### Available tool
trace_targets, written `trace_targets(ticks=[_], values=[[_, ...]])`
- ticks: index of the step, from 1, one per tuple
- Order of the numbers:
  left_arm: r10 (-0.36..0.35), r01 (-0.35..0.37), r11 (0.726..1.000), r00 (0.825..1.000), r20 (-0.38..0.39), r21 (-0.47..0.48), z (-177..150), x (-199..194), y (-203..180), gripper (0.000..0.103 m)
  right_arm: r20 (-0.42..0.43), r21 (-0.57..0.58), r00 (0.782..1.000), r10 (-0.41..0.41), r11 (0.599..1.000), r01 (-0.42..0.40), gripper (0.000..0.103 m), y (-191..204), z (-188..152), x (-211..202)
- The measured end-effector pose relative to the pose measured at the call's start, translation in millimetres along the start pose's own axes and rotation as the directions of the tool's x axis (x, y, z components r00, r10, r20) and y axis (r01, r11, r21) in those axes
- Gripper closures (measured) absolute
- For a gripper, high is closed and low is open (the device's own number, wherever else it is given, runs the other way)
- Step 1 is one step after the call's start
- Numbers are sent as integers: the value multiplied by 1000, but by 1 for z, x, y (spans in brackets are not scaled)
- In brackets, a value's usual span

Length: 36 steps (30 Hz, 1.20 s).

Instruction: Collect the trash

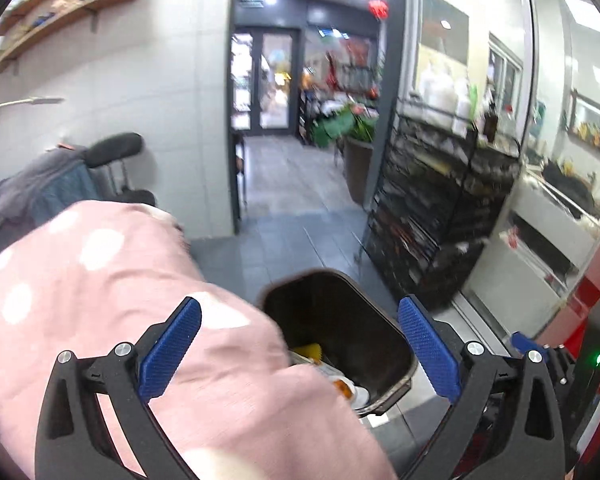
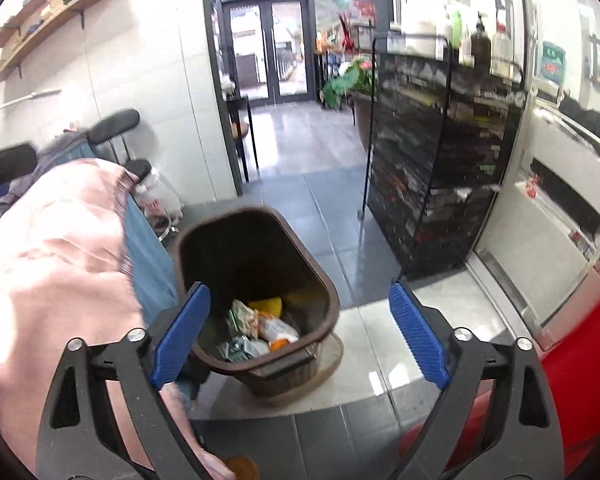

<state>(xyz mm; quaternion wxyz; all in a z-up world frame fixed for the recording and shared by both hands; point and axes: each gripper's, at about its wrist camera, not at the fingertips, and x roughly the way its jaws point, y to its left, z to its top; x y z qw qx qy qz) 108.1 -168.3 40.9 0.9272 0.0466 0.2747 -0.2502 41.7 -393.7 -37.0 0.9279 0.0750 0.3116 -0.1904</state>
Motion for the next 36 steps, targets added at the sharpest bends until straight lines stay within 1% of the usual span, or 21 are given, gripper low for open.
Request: trace_targets(ticks=[3,7,11,15,19,23,26,30,33,36], values=[[51,-51,999,998,38,-4,-7,-22,9,6,63,-20,998,31,999,-30,6,14,4,-22],[129,-126,991,989,76,-47,-23,-52,26,6,111,-40,991,74,997,-70,6,35,4,-44],[216,-205,974,970,114,-101,-39,-80,40,6,150,-68,981,124,991,-115,6,54,-1,-65],[275,-262,958,954,116,-116,-51,-94,44,6,203,-114,968,148,985,-126,6,69,-6,-88],[310,-294,945,945,106,-146,-64,-110,56,6,250,-160,956,156,980,-118,6,80,-12,-111],[332,-305,933,934,130,-191,-74,-128,63,6,272,-178,943,191,973,-146,6,88,-17,-128],[347,-319,928,928,139,-190,-78,-137,62,6,295,-218,937,189,968,-127,6,96,-21,-138],[362,-330,924,918,163,-194,-80,-145,59,6,306,-242,926,223,958,-151,6,102,-27,-148],[366,-334,922,915,167,-194,-81,-146,57,6,316,-247,919,235,956,-159,6,103,-29,-153],[376,-345,919,912,164,-189,-84,-148,56,6,321,-249,919,229,957,-152,6,104,-30,-155]])
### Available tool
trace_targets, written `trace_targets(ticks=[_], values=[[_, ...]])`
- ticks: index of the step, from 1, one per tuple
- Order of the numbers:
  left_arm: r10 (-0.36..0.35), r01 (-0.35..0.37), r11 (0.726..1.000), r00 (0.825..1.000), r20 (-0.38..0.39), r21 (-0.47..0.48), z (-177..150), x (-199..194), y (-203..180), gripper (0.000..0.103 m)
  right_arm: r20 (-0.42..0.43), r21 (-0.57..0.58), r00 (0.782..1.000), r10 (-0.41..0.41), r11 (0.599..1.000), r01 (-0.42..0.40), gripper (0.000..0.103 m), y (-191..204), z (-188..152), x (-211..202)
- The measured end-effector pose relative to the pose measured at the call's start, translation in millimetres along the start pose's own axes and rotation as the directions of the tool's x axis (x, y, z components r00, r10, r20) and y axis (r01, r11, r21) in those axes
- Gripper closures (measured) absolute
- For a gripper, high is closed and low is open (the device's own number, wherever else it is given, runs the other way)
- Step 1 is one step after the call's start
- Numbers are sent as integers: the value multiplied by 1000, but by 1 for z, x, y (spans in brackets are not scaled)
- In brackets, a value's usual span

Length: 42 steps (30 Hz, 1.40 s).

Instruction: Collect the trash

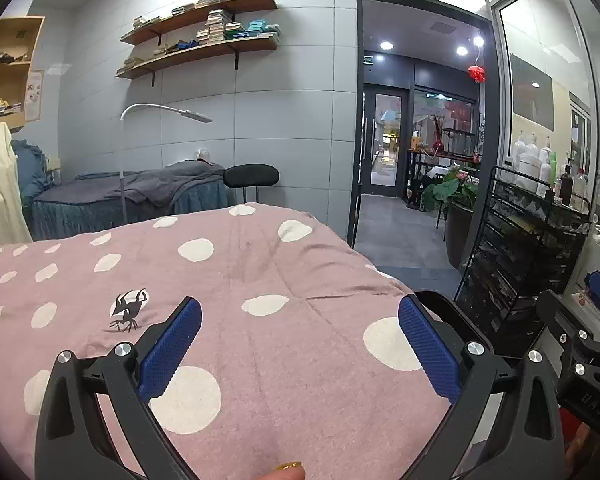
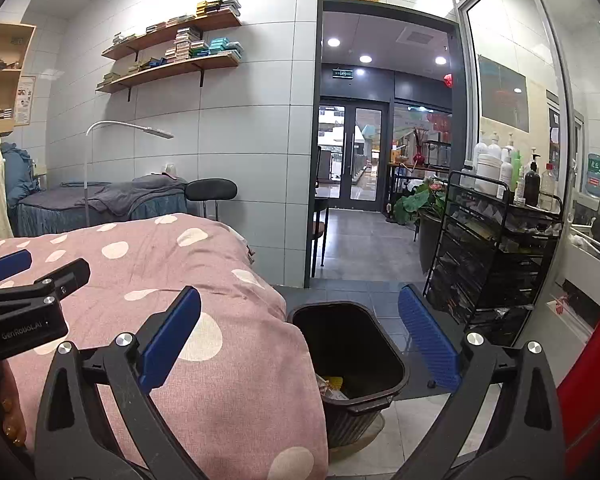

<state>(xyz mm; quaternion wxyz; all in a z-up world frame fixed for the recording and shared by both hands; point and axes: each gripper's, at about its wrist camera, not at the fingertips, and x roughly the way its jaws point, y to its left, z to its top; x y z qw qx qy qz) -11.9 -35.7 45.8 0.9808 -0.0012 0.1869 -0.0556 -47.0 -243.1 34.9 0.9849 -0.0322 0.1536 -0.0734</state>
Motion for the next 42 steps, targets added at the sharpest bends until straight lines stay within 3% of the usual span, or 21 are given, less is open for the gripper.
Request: trace_targets(ticks=[42], values=[[-23,23,1000,1000,-10,-1,-1,0,-2,6,-15,23,1000,-2,1000,2,6,2,-2,3]])
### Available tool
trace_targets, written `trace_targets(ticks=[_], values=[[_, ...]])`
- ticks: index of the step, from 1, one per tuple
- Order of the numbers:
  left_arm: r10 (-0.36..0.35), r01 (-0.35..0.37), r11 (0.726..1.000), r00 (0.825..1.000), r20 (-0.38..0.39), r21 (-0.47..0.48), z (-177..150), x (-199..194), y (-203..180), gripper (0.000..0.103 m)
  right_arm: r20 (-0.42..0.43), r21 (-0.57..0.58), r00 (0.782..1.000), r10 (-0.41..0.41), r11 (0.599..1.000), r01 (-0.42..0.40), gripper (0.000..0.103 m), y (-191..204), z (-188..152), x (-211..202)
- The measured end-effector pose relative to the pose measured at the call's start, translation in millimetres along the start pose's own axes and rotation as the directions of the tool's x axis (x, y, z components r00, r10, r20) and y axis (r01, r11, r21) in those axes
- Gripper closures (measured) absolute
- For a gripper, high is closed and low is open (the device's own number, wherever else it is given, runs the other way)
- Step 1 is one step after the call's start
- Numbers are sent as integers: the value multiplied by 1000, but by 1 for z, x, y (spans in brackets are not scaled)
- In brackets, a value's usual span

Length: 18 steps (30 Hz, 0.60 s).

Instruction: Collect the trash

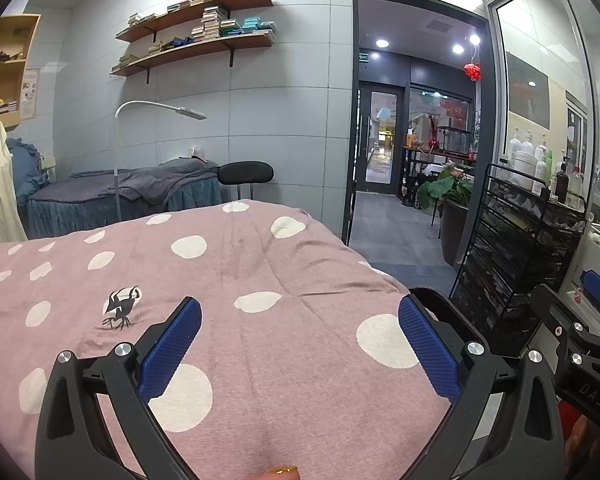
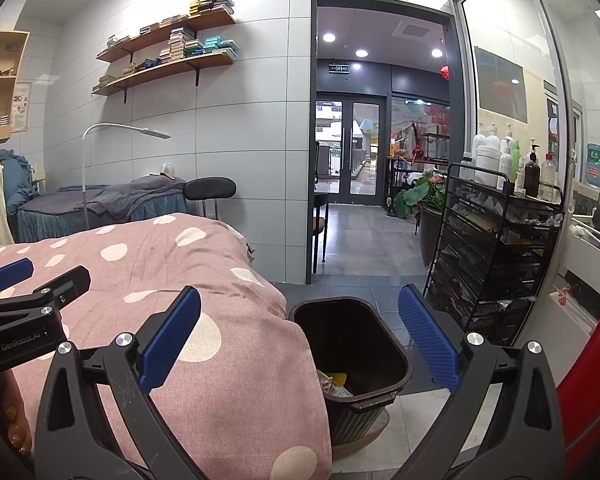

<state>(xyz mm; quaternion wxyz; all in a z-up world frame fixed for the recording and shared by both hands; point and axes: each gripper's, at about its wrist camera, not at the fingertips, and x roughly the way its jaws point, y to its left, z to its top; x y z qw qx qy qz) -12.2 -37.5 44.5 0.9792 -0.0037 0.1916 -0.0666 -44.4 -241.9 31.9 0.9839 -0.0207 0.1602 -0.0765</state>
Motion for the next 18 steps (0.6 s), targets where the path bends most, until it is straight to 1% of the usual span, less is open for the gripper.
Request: trace_targets(ticks=[6,18], values=[[3,-3,1000,1000,6,3,-1,0,-1,6,-4,4,1000,-2,1000,2,6,0,0,1],[-4,4,1000,1000,-10,-8,-2,3,0,6,-13,11,1000,0,1000,0,6,1,-1,4]])
